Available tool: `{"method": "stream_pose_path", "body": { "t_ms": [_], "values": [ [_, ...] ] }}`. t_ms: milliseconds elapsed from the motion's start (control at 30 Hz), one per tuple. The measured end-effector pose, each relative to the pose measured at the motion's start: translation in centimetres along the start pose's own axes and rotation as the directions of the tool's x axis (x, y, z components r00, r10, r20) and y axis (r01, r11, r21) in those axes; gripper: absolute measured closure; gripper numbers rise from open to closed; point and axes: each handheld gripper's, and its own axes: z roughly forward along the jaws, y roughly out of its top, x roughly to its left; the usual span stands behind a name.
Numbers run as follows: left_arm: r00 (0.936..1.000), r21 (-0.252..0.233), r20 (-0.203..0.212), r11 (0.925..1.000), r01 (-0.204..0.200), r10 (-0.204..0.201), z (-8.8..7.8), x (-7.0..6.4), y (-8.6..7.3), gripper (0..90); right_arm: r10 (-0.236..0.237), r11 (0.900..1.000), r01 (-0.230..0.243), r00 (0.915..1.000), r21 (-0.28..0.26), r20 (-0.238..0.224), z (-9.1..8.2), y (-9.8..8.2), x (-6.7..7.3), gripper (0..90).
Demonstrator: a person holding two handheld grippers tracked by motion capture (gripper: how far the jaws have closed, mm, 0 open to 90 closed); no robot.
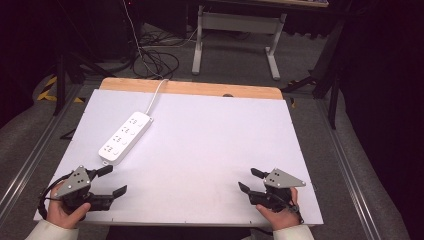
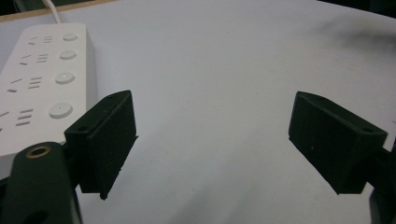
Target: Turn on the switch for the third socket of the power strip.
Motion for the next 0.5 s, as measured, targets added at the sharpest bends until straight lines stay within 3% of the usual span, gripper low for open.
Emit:
{"method": "stream_pose_path", "body": {
  "t_ms": [100, 500],
  "values": [
    [0.9991, -0.012, -0.019, 0.9992, 0.038, -0.038, 0.07, -0.07, 0.14, 15.9, -0.006, 1.0, 0.006, 1.0, 0.002, 0.001, 0.03, 0.02, 0.01, 36.9],
    [0.9969, -0.021, -0.048, 0.9979, 0.062, -0.063, -0.1, -0.78, 0.74, 16.2, -0.004, 1.0, 0.004, 1.0, 0.001, 0.003, 0.0, 0.02, 0.01, 36.9]
  ]
}}
